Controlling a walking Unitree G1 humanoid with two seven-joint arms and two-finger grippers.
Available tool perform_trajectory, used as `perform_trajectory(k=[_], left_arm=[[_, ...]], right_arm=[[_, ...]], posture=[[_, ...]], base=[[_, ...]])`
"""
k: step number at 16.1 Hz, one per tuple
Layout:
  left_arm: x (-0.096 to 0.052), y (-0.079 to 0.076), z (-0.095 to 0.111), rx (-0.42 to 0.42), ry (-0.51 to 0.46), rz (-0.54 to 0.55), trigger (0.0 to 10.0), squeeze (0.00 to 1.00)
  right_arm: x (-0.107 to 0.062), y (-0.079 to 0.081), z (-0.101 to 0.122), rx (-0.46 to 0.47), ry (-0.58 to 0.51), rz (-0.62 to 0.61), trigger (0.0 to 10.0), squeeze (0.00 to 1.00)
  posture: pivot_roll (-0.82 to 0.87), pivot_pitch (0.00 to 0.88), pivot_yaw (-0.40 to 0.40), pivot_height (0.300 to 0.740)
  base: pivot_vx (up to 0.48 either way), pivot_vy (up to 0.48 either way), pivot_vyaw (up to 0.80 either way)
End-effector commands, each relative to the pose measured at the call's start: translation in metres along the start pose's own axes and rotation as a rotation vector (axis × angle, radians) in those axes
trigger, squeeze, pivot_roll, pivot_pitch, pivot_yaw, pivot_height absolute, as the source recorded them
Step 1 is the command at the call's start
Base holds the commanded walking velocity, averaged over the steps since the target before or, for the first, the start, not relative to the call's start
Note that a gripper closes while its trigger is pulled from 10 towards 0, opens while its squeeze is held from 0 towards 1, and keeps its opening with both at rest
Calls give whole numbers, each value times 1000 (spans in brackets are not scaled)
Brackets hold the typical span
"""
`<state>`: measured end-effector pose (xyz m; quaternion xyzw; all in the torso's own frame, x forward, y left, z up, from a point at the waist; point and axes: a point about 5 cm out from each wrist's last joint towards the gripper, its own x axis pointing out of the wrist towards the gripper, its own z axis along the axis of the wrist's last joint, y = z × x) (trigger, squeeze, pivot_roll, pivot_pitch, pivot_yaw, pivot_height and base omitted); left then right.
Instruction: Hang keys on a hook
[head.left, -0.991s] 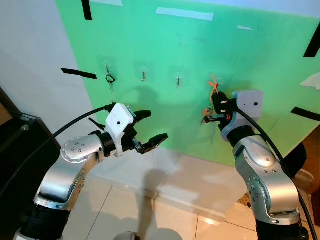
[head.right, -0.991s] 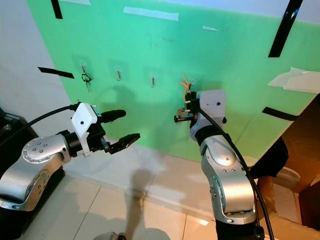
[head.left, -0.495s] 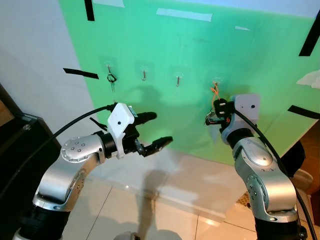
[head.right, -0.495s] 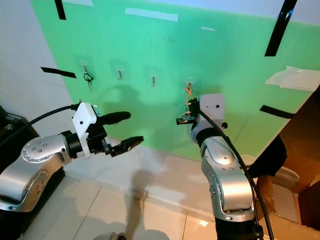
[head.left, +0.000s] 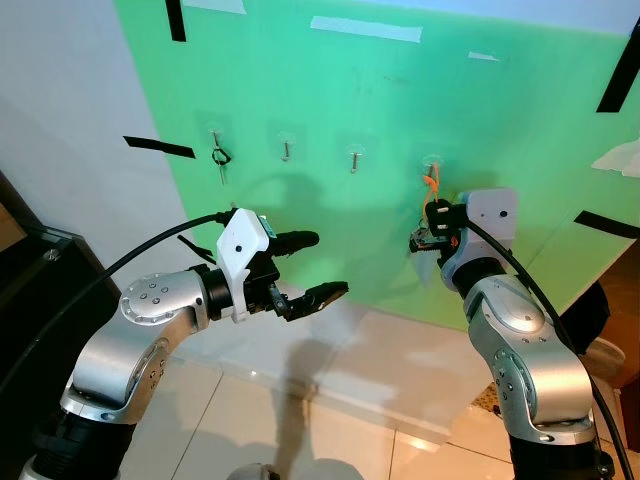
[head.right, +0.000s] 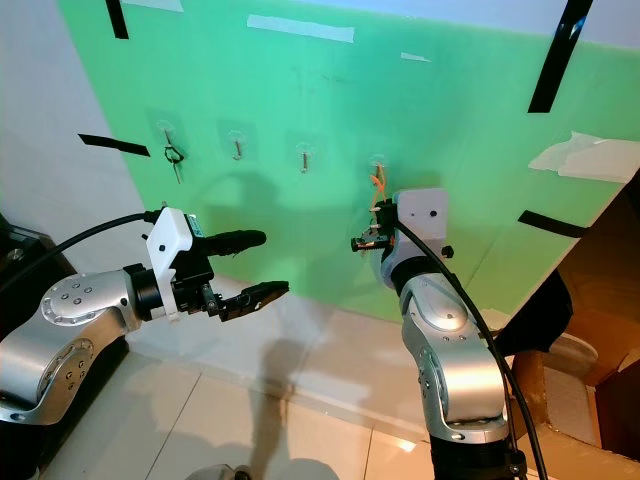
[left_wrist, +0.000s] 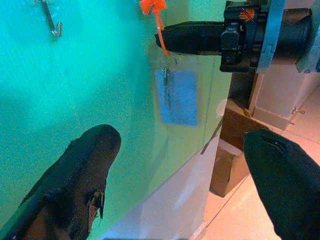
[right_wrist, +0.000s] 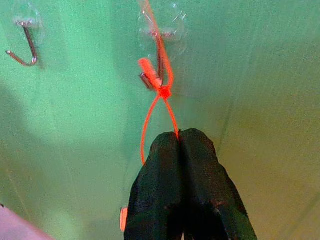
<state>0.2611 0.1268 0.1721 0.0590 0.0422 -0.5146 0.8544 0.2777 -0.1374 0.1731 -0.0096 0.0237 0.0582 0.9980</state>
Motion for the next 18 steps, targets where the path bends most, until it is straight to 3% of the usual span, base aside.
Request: perform_trajectory(k=[1,6,18], left_arm=[[1,-4,3,12,3,-22,10000,0],[2,-3,3,11,2,-25,10000,0],[3,-3,4,10,1,-28,10000,0]], right_arm=[[-1,-2,7,11,-47,-17,10000,0],[-1,-9,27,44,-183,-67,10000,0],[10,6,17,-3,-106,15,10000,0]], posture=[[5,0,12,740],[4,0,16,740],[5,0,17,740]], base=[[0,0,0],[0,0,0],[0,0,0]])
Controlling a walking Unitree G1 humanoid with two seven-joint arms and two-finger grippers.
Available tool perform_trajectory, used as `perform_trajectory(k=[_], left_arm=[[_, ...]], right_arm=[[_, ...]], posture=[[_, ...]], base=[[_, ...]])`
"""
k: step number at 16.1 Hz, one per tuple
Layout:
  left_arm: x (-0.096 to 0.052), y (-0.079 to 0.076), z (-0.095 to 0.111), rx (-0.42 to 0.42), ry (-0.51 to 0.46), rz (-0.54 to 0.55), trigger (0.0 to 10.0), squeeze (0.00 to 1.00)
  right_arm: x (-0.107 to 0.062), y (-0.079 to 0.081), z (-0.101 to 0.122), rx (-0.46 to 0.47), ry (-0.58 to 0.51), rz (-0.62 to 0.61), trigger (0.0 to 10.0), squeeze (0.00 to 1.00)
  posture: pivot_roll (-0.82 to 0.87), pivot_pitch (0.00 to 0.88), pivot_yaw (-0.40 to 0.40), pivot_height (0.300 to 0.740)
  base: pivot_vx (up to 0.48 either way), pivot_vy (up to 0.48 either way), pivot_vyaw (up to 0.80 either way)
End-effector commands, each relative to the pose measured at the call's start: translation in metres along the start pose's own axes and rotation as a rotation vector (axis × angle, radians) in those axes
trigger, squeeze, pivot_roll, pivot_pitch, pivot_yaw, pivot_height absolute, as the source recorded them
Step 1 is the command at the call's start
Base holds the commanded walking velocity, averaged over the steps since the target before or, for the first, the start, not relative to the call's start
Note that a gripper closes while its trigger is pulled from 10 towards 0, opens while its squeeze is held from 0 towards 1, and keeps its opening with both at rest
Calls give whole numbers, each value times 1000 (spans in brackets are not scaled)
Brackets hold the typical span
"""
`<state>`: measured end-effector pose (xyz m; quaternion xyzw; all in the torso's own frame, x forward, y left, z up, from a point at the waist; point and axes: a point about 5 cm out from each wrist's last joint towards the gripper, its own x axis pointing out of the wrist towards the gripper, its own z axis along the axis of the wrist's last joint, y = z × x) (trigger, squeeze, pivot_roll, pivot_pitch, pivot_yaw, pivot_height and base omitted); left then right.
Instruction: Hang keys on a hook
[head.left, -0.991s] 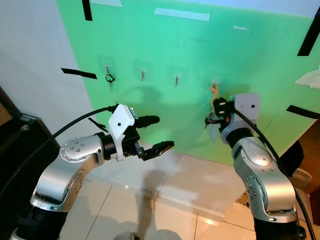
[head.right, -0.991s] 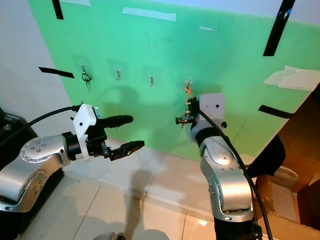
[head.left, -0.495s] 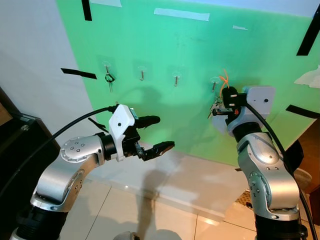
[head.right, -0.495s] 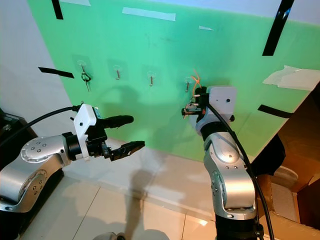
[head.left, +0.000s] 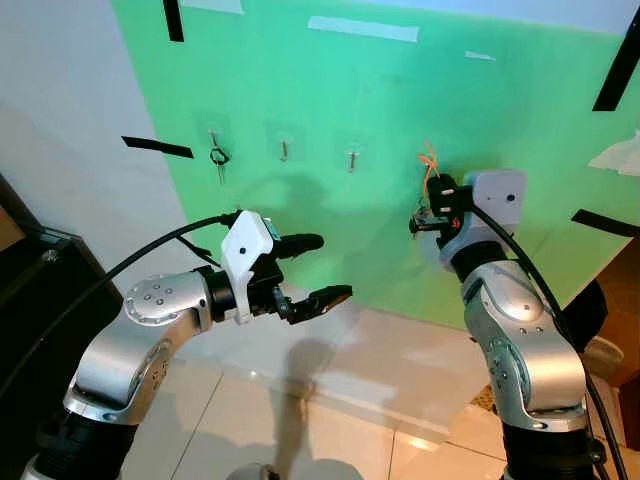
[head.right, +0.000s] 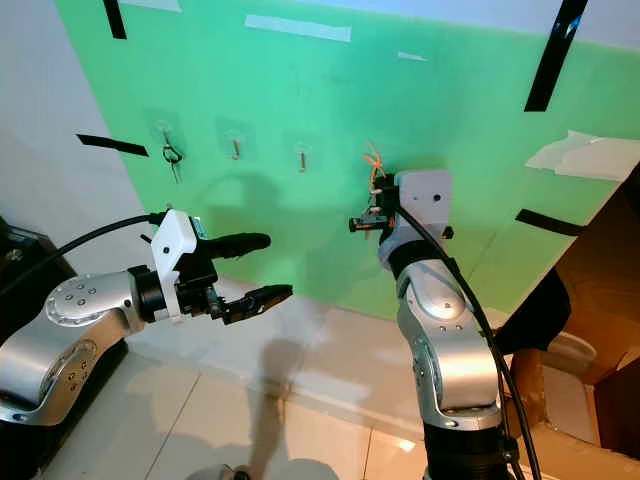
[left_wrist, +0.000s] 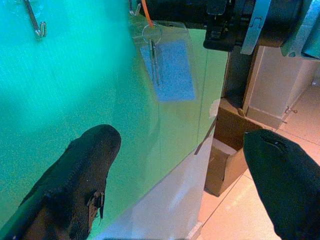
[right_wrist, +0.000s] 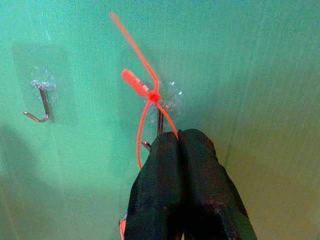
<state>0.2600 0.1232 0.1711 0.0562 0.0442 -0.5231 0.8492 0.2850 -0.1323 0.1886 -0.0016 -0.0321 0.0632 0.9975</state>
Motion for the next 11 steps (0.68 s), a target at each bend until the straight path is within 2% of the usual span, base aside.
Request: perform_trajectory(k=[1,9,11], left_arm=[[0,0,4,15,1,-7,10000,0],[1,1,5,15,-1,-6,10000,0],[1,0,5,14,-1,-6,10000,0]], right_arm=[[3,2,1,-12,9,6,10000,0],[7,-3,-8,-15,72,-39,10000,0],[7,-4,-14,-11,117,-51,10000,0]], posture=[[5,0,17,740],[8,0,14,740],[9,0,14,740]], base=[[0,0,0],[0,0,0],[0,0,0]])
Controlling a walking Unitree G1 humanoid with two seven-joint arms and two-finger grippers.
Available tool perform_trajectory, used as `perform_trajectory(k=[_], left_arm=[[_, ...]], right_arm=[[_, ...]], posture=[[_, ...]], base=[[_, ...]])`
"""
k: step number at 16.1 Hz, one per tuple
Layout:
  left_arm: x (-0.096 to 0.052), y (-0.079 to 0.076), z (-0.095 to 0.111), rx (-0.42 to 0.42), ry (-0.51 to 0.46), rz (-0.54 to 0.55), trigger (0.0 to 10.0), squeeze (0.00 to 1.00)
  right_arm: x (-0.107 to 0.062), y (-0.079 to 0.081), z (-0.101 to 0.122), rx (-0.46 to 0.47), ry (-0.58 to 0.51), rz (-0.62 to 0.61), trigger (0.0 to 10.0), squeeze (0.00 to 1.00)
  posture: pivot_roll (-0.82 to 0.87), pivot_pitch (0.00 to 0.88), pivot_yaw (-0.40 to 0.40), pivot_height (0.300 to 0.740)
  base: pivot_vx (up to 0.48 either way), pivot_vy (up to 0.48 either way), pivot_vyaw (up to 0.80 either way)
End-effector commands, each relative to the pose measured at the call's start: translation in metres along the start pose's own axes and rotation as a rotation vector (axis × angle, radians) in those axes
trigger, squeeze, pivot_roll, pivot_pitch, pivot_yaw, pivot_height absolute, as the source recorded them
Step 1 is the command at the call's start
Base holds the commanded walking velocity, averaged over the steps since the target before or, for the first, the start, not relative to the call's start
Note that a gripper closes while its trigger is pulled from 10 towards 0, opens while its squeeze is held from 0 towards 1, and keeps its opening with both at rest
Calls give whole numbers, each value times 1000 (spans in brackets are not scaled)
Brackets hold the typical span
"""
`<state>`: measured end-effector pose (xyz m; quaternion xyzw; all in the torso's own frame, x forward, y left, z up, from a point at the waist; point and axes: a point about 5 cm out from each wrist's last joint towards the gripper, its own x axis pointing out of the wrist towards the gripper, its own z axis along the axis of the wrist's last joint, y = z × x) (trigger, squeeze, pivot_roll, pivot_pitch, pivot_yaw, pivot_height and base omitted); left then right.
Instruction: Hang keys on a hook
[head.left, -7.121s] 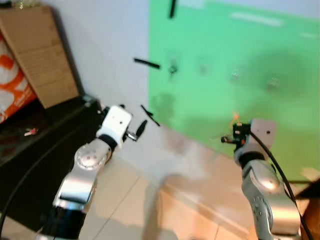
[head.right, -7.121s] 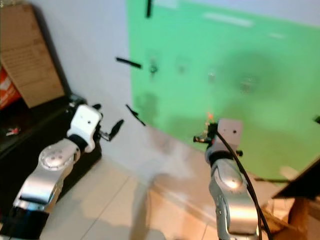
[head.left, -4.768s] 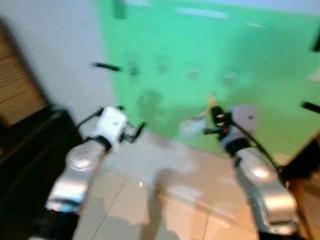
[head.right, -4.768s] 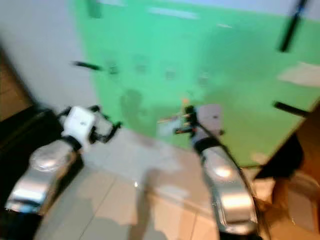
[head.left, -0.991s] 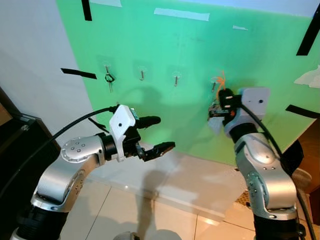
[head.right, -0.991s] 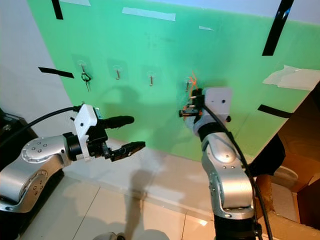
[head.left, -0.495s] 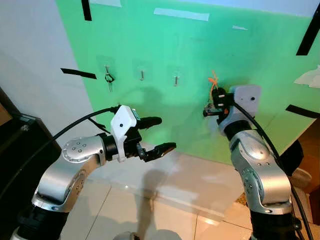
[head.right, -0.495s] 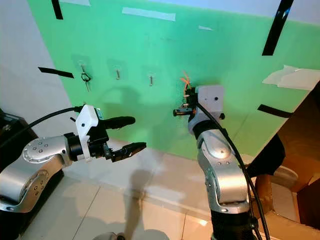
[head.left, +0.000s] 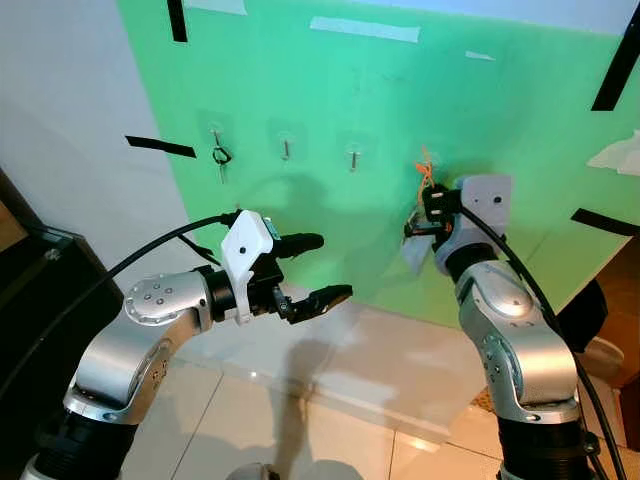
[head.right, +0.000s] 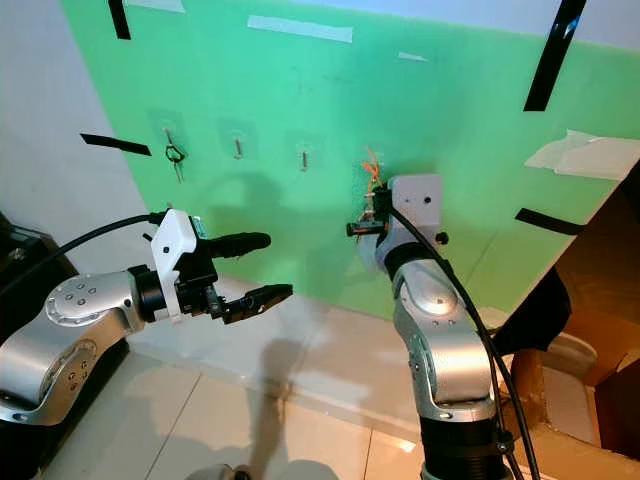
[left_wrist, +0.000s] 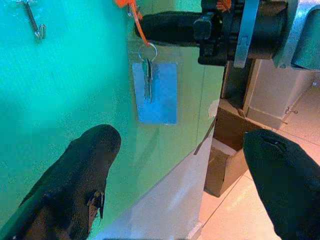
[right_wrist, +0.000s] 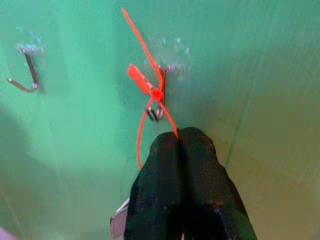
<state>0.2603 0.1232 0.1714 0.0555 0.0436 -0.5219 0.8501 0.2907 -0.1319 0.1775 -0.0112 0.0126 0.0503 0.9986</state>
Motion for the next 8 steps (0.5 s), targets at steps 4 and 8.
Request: perform_trajectory(k=[4,8], left_arm=[[1,0,5,13,0,-9,10000,0],[1,0,5,12,1,-12,10000,0]], right_arm=[[3,-4,-10,-8,78,-23,10000,0],[3,-3,-12,-9,92,-20,10000,0]], posture=[[13,0,12,740],[13,0,11,740]], base=[[0,0,0],[0,0,0]])
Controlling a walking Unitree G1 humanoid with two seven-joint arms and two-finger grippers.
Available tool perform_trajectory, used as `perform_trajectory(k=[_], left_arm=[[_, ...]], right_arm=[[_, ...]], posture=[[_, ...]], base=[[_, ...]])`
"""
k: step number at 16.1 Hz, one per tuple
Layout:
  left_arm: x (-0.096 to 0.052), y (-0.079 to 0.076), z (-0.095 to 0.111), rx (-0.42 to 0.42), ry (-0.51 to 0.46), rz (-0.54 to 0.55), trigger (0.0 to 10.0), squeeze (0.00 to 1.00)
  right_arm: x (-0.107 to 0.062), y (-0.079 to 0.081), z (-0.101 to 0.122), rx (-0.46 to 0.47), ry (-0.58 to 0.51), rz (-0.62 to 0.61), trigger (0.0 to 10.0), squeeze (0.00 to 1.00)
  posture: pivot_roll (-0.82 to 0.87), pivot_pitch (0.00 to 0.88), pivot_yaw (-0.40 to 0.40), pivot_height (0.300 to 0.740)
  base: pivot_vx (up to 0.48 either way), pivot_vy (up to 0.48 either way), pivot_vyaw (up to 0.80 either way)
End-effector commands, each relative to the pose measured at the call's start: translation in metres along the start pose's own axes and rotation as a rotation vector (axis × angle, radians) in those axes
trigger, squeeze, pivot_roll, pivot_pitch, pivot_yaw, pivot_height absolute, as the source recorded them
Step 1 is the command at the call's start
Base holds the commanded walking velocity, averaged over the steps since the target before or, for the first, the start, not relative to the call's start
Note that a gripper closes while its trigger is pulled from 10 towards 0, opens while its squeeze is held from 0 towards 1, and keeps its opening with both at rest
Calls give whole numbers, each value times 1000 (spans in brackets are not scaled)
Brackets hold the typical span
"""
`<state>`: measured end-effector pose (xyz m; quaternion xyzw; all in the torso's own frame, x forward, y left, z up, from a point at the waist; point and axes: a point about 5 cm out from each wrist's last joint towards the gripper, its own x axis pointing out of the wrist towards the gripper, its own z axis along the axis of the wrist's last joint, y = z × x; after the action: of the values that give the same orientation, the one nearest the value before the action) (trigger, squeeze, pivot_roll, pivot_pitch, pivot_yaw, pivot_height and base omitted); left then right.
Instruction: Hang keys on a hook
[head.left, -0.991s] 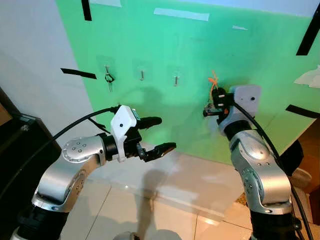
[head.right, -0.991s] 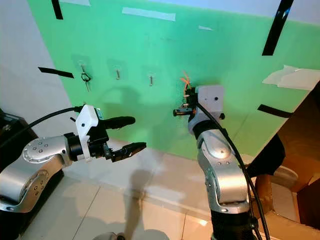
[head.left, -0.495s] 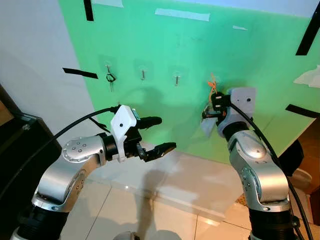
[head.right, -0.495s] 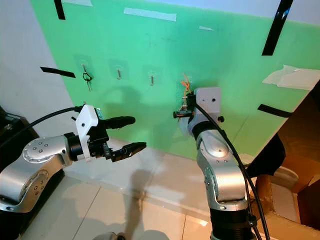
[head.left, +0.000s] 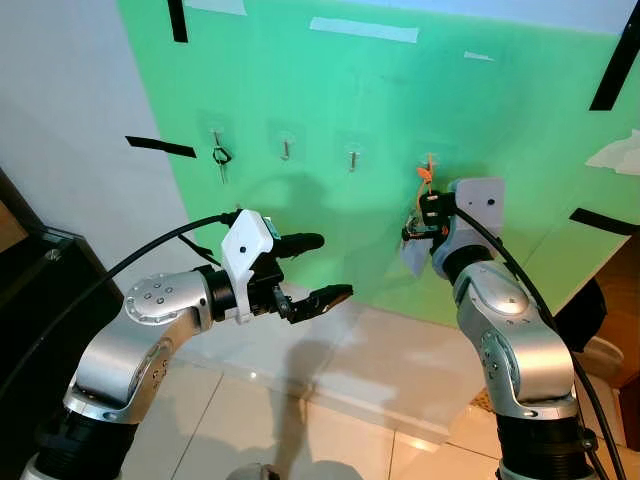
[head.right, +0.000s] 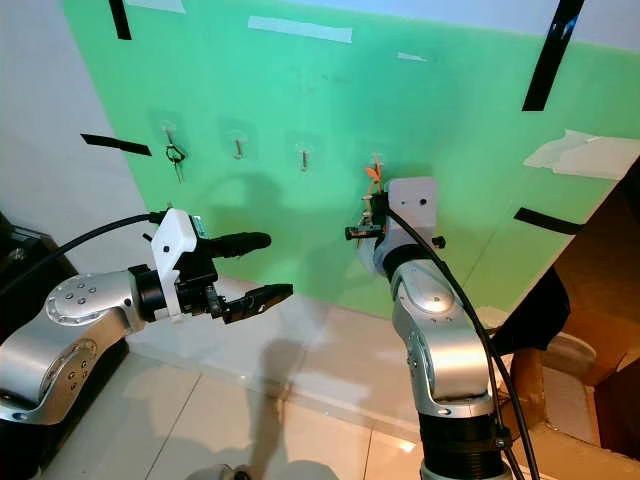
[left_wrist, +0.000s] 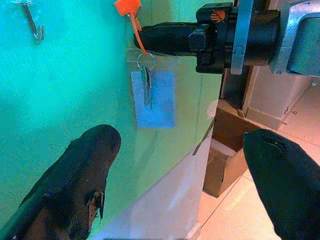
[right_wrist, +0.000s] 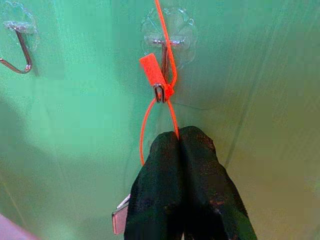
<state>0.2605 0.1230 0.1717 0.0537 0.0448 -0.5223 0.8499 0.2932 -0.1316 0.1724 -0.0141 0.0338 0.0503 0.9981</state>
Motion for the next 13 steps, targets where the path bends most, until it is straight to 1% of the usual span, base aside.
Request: perform_trajectory(k=[1,4,5,6,8,12,13], left_arm=[[1,-1,5,17,1,-11,10000,0],[1,-1,5,20,-1,-11,10000,0],[1,-1,5,21,-3,-11,10000,0],[1,-1,6,22,-4,-11,10000,0],[1,-1,5,19,-8,-7,10000,0],[1,-3,4,0,-28,12,10000,0],[1,-2,3,-11,-46,42,10000,0]], right_arm=[[1,-2,-9,-10,55,-17,10000,0],[1,-2,-10,-10,55,-16,10000,0],[1,-1,-9,0,43,-12,10000,620],[1,-1,-7,1,29,-4,10000,1000],[-1,-3,-5,50,-4,17,10000,1000],[-14,-8,-10,54,-4,28,10000,1000],[-24,-11,-13,60,-8,25,10000,1000]], posture=[[13,0,11,740],[16,0,10,740],[16,0,10,740],[16,0,10,740],[17,0,5,740],[5,0,-3,740],[4,0,-8,740]], base=[[0,0,0],[0,0,0],[0,0,0],[0,0,0],[0,0,0],[0,0,0],[0,0,0]])
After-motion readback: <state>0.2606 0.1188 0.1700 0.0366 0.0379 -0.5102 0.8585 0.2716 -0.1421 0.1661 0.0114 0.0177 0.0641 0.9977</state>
